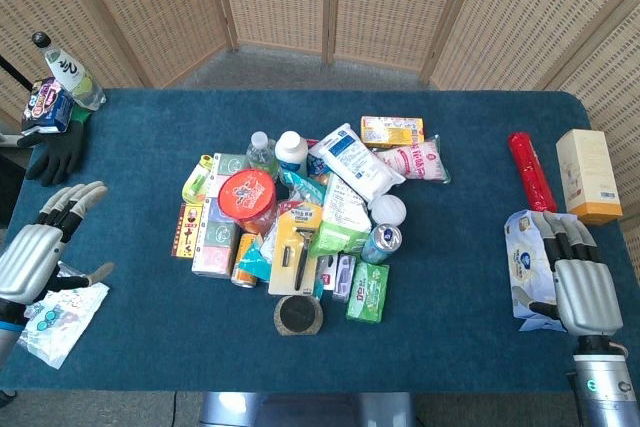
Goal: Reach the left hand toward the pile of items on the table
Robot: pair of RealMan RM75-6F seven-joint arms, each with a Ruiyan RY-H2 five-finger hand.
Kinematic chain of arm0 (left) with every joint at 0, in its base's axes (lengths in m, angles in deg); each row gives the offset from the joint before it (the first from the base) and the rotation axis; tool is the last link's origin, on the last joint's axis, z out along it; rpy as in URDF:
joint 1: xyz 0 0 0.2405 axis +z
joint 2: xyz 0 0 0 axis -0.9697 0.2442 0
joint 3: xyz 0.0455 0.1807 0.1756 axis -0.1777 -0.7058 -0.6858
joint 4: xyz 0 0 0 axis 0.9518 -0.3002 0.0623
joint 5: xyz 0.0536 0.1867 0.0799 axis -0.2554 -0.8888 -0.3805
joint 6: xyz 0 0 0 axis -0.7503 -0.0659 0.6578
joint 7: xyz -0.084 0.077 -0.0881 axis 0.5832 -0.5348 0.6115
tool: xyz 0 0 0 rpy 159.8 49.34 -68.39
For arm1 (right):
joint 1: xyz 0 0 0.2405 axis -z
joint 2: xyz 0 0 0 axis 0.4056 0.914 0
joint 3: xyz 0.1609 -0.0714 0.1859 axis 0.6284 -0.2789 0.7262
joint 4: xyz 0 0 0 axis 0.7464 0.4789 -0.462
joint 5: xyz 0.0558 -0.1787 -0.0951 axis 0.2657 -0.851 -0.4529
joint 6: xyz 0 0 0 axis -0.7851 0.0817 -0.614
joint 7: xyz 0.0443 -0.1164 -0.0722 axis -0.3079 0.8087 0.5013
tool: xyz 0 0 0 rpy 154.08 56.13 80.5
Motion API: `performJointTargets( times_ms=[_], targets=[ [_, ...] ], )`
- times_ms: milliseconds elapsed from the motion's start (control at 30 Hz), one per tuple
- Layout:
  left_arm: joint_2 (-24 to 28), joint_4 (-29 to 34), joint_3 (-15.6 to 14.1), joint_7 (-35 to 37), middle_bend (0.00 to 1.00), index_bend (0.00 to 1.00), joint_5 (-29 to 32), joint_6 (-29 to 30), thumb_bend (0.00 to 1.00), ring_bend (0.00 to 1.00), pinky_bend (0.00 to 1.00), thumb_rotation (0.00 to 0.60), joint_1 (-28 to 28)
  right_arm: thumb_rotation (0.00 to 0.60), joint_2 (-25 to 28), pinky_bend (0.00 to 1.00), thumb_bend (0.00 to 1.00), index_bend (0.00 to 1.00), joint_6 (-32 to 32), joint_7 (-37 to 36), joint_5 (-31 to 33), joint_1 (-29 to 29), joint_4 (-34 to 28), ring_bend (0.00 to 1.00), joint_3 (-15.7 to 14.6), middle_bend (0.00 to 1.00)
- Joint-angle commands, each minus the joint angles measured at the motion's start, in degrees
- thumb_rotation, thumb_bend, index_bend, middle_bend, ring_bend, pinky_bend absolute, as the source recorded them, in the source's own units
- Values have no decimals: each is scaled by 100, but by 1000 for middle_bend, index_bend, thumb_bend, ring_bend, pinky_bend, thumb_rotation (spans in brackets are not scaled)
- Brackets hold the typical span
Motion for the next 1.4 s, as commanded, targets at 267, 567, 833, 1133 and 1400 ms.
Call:
performJointTargets(
  times_ms=[267,567,833,1133,1400],
  targets=[
    [-16,29,4,-89,0,0,8,-15,283,0,0,600,1,577,124,0,200,0,-242,-129,-43,175,-1,0,-65,0],
    [-45,-21,6,-365,0,0,548,-803,282,0,0,600,-285,580,176,0,201,0,-289,-104,-164,214,-82,0,-128,0],
    [-386,-79,381,-467,0,0,1387,-2067,282,0,0,600,-1132,582,219,0,200,0,-311,-22,-178,240,-213,0,-160,0],
    [-1191,-804,776,-855,0,0,2322,-3024,282,0,0,600,-2095,579,383,0,202,0,-529,-82,-147,409,-341,0,-177,0],
    [-1915,-1513,990,-1142,0,0,3076,-3679,268,0,0,600,-2887,580,450,0,203,0,-613,-211,-41,502,-311,0,-160,0]
  ],
)
